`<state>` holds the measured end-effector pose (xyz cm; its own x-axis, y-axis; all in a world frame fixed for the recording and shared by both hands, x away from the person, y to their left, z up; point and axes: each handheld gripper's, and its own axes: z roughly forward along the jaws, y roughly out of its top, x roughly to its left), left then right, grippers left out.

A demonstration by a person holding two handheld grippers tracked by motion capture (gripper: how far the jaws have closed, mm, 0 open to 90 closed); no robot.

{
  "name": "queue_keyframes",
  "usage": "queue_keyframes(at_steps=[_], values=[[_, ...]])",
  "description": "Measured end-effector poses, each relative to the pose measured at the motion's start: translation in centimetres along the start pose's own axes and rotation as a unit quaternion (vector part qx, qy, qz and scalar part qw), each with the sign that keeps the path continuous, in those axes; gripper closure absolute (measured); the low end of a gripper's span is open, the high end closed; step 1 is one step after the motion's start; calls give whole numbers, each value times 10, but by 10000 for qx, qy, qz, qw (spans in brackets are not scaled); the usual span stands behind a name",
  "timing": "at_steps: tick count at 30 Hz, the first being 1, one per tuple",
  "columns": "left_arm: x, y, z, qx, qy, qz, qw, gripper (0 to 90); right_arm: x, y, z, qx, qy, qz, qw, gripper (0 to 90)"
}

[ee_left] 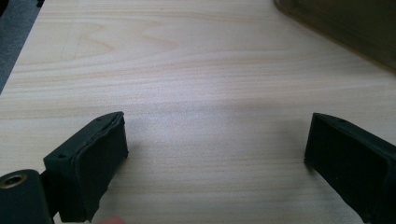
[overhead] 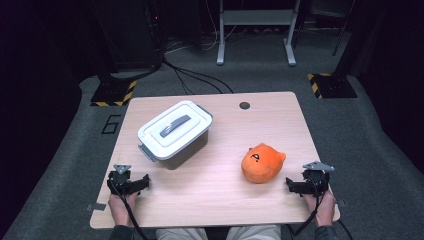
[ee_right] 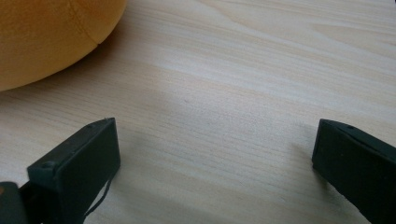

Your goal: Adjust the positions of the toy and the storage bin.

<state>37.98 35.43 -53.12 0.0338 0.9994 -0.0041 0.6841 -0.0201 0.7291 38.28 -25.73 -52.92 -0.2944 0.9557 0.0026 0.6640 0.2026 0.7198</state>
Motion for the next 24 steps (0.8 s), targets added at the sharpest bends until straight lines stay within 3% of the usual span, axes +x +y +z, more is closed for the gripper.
queue_keyframes(at_steps=[7, 12, 13, 15, 24], values=[[0, 0, 0, 2, -4, 3, 10000, 54, 0, 0, -1, 37, -20, -9, 10000, 1], [0, 0, 0, 11, -26, 4, 10000, 54, 3, 1, -4, 95, -67, -146, 9998, 8], [0, 0, 0, 11, -27, 5, 10000, 54, 2, 1, -6, 87, 44, -112, 9999, 4], [0, 0, 0, 10, -28, 5, 10000, 54, 2, 1, -7, 75, 51, -71, 9999, 2], [0, 0, 0, 11, -28, 4, 10000, 54, 2, 19, -39, -181, 327, 48, 9993, 0]])
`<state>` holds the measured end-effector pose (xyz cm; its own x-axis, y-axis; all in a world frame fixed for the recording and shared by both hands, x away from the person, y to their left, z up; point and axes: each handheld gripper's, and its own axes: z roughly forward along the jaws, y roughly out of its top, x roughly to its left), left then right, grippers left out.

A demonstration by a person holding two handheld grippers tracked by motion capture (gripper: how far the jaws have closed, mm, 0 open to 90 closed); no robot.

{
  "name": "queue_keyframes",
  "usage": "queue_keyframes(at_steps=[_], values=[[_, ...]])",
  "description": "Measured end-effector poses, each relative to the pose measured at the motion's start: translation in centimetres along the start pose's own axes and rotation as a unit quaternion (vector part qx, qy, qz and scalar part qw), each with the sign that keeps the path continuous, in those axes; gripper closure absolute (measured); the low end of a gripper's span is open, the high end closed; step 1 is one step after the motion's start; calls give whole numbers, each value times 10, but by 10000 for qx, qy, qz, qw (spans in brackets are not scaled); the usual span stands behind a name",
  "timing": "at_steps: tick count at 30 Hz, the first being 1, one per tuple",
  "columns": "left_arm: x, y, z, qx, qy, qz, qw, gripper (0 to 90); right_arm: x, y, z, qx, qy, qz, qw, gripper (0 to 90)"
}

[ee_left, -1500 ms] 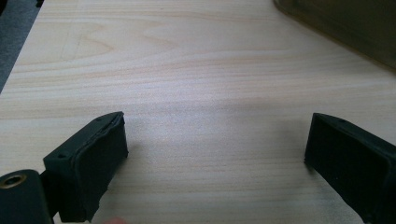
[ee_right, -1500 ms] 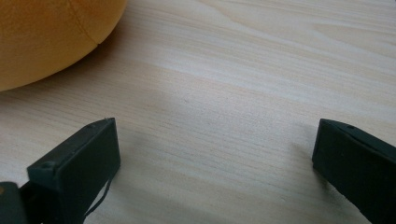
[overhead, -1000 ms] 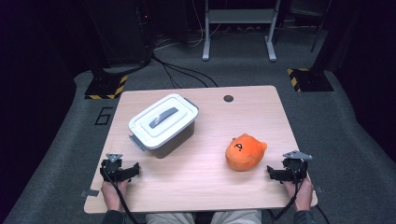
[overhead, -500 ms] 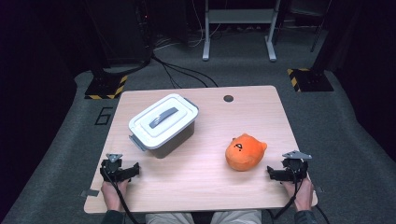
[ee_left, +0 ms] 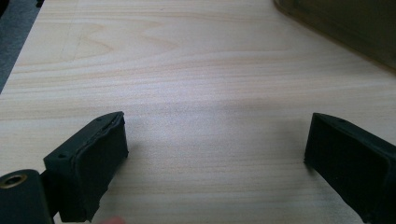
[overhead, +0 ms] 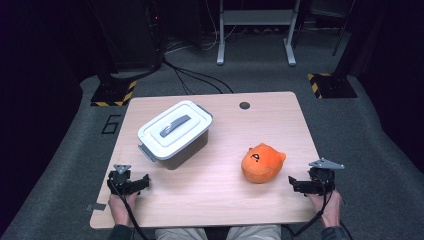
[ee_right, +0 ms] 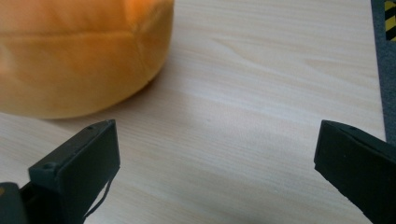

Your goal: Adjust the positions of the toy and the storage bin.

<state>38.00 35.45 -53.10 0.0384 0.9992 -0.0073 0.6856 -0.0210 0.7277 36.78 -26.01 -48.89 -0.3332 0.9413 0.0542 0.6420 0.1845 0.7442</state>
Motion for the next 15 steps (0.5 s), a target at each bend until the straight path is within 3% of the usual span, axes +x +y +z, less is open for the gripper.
queue_keyframes(at_steps=[11, 15], values=[[0, 0, 0, 1, -1, 0, 10000, 54, 18, 33, -20, -269, 317, -186, 9990, 0], [0, 0, 0, 2, 0, 1, 10000, 54, 29, 52, -21, -236, 640, -254, 9973, 0]])
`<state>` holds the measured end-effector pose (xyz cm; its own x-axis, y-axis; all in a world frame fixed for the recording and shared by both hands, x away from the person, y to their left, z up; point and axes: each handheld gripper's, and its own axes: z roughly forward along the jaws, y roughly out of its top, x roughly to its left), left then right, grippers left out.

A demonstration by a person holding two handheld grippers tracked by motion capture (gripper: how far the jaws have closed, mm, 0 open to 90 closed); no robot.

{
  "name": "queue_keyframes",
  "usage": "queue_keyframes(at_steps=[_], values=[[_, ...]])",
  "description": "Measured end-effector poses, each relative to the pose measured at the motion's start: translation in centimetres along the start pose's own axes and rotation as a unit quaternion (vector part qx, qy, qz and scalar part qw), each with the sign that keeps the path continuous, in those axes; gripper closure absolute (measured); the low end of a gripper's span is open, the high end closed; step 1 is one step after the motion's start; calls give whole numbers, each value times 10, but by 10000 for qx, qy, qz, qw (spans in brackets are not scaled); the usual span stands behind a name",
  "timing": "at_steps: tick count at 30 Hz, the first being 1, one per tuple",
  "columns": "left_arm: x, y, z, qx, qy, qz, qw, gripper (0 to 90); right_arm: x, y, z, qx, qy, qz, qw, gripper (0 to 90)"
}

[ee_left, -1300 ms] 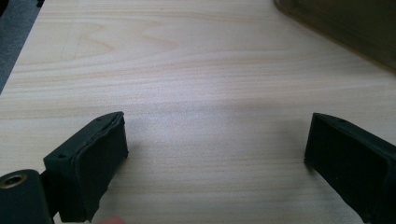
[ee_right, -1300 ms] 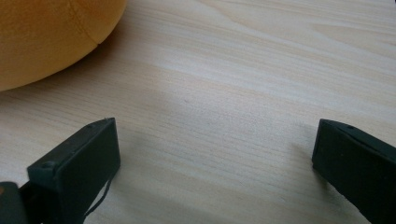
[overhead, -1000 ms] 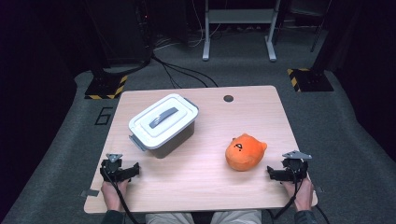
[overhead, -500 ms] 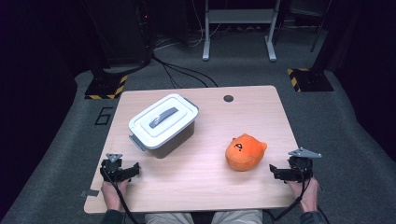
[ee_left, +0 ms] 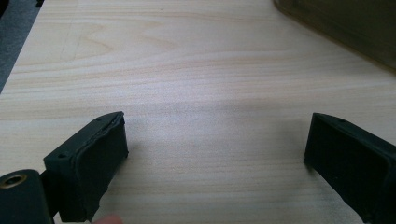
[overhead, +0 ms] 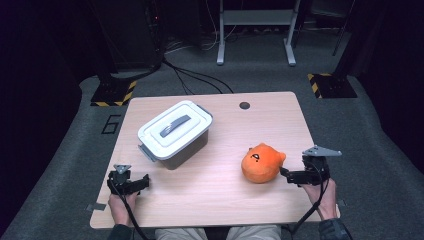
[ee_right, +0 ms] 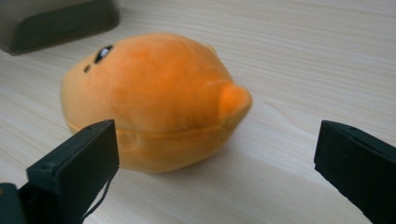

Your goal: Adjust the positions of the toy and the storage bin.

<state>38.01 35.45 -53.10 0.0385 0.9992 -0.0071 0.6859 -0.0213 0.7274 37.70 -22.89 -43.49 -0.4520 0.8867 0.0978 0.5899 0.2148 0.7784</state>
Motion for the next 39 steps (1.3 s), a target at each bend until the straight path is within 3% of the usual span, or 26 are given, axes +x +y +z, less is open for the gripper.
queue_keyframes(at_steps=[6, 17, 22, 29, 30, 33, 35, 37, 39], values=[[0, 0, 0, 0, -1, -1, 10000, 54, 11, 15, 7, 54, 117, -121, 9998, 0], [0, 0, 0, -1, -5, 3, 10000, 54, 37, 37, 39, 419, 190, -477, 9978, 0], [0, 0, 0, -1, -6, 2, 10000, 54, 40, 37, 54, 665, 198, -408, 9968, 6], [0, 0, 0, -1, -6, 3, 10000, 54, 40, 27, 65, 835, 257, -299, 9957, 154], [0, 0, 0, -2, -5, 3, 10000, 54, 40, 24, 66, 886, 259, -321, 9952, 232], [0, 0, 0, -2, -7, 3, 10000, 54, 39, 21, 67, 882, 262, -371, 9951, 298], [0, 0, 0, -1, -6, 4, 10000, 54, 37, 16, 66, 825, 270, -322, 9957, 401], [0, 0, 0, -1, -6, 4, 10000, 54, 37, 16, 66, 804, 271, -299, 9959, 429], [0, 0, 0, -1, -6, 4, 10000, 54, 36, 14, 63, 734, 294, -266, 9965, 523]])
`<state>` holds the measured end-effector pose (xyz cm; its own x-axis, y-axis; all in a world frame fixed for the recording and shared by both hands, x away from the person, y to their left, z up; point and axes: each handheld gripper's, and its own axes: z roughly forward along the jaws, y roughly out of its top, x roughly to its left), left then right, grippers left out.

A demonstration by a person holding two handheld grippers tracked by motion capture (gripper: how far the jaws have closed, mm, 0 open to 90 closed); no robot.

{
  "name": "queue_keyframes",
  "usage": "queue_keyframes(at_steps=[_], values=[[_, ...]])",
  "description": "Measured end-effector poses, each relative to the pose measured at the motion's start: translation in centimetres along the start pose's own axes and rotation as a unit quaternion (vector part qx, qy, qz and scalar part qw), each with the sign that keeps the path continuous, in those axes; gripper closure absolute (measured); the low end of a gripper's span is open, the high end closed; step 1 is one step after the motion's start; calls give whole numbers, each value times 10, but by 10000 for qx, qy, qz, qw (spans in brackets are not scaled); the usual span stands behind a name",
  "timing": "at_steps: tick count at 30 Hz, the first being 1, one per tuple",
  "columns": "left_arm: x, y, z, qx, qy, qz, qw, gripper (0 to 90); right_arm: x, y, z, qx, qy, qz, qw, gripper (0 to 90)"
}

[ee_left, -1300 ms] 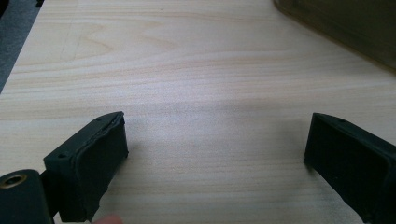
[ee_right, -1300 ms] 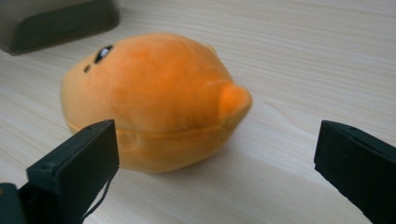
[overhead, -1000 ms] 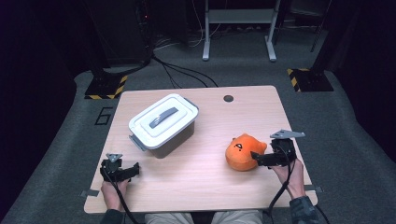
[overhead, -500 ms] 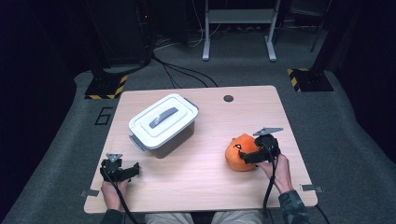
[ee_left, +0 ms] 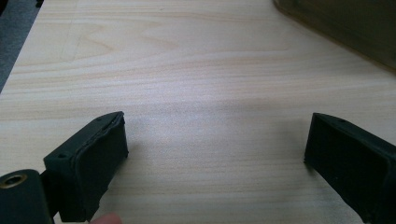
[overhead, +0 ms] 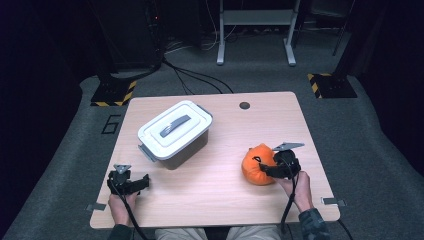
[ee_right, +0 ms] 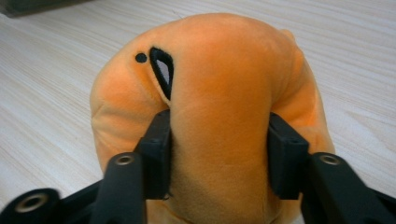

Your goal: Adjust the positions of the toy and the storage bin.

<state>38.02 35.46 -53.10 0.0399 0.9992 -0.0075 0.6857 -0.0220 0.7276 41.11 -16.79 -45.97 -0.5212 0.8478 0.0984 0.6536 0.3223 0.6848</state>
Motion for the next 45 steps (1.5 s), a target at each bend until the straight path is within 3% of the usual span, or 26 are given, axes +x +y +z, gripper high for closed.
queue_keyframes(at_steps=[6, 16, 30, 45], values=[[0, 0, 0, 0, 0, 0, 10000, 54, 2, -3, -6, -222, 44, 56, 9997, 619], [0, 0, 0, -1, 0, 1, 10000, 54, 4, -1, -19, -516, -111, -23, 9986, 647], [0, 0, 0, -1, 0, -1, 10000, 54, -20, 7, -53, -807, -558, 54, 9952, 646], [0, 0, 0, 1, 0, 0, 10000, 54, -38, 13, -62, -824, -912, 91, 9924, 646]])
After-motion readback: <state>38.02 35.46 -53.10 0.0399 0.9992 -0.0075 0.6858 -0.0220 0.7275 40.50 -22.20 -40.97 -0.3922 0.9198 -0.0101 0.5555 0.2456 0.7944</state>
